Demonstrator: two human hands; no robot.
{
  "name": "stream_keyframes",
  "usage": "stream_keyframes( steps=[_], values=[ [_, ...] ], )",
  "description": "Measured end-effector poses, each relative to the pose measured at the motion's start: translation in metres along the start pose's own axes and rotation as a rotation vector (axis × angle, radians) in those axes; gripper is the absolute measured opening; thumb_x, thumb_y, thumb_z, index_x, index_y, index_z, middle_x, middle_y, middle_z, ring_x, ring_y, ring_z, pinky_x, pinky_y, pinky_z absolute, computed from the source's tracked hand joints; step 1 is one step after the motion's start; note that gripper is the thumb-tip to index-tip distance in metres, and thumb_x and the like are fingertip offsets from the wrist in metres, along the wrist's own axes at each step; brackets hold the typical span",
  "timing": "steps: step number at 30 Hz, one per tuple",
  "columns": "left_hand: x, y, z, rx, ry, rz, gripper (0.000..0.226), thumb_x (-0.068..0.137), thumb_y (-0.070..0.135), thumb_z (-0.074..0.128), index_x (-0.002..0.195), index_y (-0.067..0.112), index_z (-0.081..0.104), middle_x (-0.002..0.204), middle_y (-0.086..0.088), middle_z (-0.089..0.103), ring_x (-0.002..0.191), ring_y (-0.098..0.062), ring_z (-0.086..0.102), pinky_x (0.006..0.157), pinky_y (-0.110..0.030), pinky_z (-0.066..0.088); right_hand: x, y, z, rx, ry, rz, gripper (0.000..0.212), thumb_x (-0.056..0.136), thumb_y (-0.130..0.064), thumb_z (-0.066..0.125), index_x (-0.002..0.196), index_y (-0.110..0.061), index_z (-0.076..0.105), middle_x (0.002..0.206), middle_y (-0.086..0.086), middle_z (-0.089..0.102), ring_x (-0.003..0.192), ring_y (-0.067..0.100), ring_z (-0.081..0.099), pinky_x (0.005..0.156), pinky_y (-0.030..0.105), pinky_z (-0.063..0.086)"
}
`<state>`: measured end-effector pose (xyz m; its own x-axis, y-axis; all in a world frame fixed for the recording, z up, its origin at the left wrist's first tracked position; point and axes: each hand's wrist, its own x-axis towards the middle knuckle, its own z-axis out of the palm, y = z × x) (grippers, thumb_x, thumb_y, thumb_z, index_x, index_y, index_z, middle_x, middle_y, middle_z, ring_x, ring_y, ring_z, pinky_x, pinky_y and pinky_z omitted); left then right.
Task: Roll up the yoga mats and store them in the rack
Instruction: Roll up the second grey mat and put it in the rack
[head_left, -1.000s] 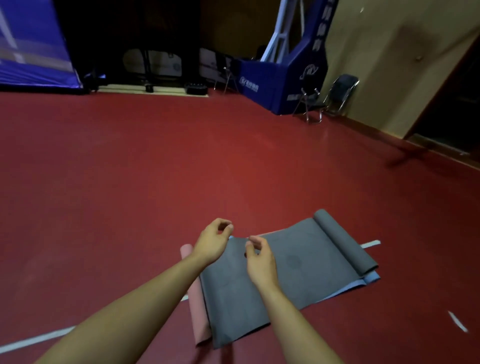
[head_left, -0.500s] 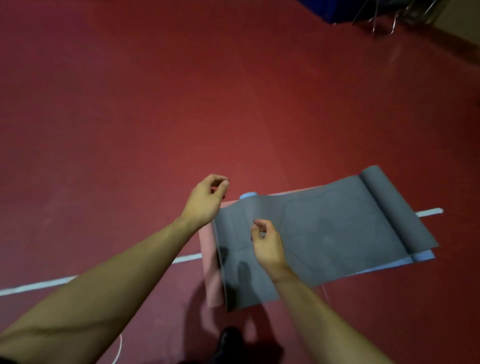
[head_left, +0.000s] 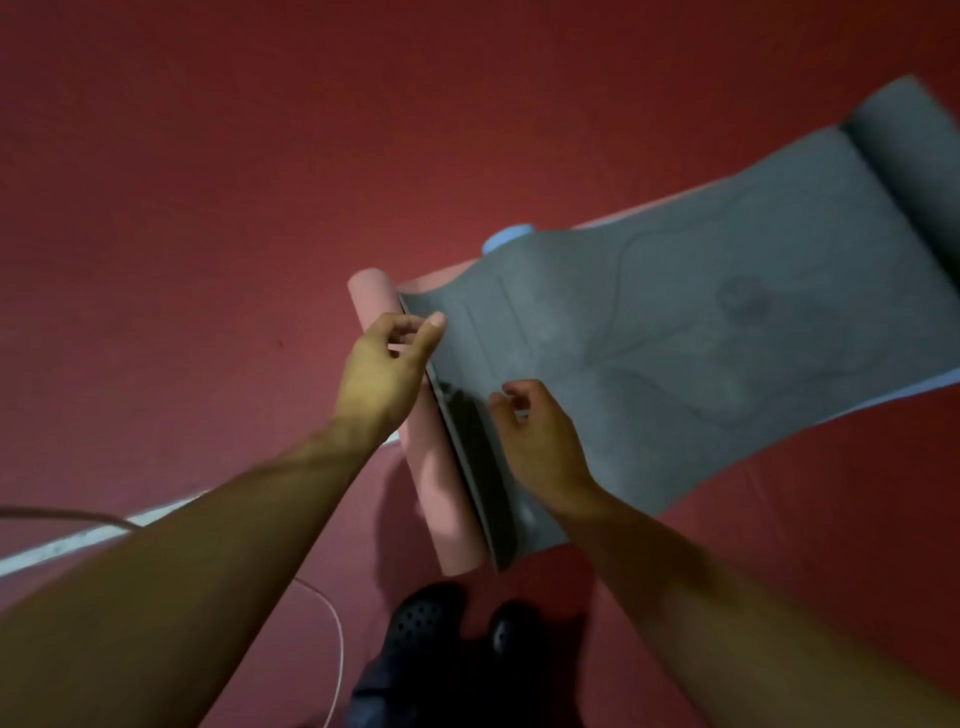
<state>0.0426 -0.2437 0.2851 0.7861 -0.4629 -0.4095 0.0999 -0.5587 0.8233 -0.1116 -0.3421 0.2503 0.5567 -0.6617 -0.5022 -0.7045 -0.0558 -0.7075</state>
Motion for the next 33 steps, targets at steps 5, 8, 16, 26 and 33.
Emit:
stream_keyframes(
  steps=[5, 8, 16, 26, 33],
  values=[
    [0.059, -0.109, 0.030, 0.101, -0.079, -0.026, 0.033, 0.090, 0.064, 0.066, 0.097, 0.032, 0.065, 0.101, 0.008, 0.067, 0.091, -0.018, 0.071, 0.085, -0.046, 0.060, 0.066, 0.099, 0.076, -0.082, -0.044, 0.052, 0.038, 0.101, -0.044, 0.059, 0.126, -0.015, 0.060, 0.116, 0.003, 0.065, 0.108, 0.022, 0.064, 0.087, 0.032, 0.047],
    [0.085, -0.162, 0.043, 0.158, -0.102, -0.005, 0.034, 0.089, 0.066, 0.066, 0.097, 0.033, 0.066, 0.099, 0.009, 0.068, 0.086, -0.014, 0.071, 0.080, -0.042, 0.060, 0.094, 0.146, 0.120, -0.127, -0.080, 0.130, 0.046, 0.101, -0.050, 0.056, 0.135, -0.019, 0.055, 0.126, 0.001, 0.063, 0.116, 0.022, 0.062, 0.095, 0.037, 0.050],
    [0.109, -0.258, 0.076, 0.227, -0.183, -0.062, 0.051, 0.081, 0.079, 0.061, 0.104, 0.034, 0.066, 0.104, 0.010, 0.068, 0.091, -0.014, 0.069, 0.076, -0.036, 0.058, 0.133, 0.229, 0.197, -0.197, -0.119, 0.188, 0.063, 0.095, -0.057, 0.062, 0.145, -0.020, 0.050, 0.142, 0.006, 0.058, 0.128, 0.026, 0.057, 0.103, 0.037, 0.049],
    [0.086, -0.286, 0.102, 0.602, -0.263, 0.077, 0.061, 0.088, 0.062, 0.068, 0.135, 0.026, 0.055, 0.128, 0.003, 0.053, 0.112, -0.017, 0.055, 0.084, -0.031, 0.049, 0.101, 0.269, 0.214, -0.329, -0.048, 0.020, 0.024, 0.108, -0.027, 0.048, 0.117, -0.009, 0.061, 0.091, 0.008, 0.066, 0.089, 0.031, 0.068, 0.067, 0.032, 0.040],
    [0.074, -0.228, 0.100, 1.138, -0.304, 0.713, 0.103, 0.071, 0.066, 0.075, 0.155, 0.016, 0.043, 0.158, -0.016, 0.038, 0.145, -0.038, 0.036, 0.119, -0.059, 0.031, 0.054, 0.224, 0.152, -0.512, 0.100, -0.474, 0.017, 0.101, -0.026, 0.054, 0.089, -0.017, 0.063, 0.065, -0.005, 0.060, 0.049, 0.014, 0.061, 0.041, 0.021, 0.034]
  ],
)
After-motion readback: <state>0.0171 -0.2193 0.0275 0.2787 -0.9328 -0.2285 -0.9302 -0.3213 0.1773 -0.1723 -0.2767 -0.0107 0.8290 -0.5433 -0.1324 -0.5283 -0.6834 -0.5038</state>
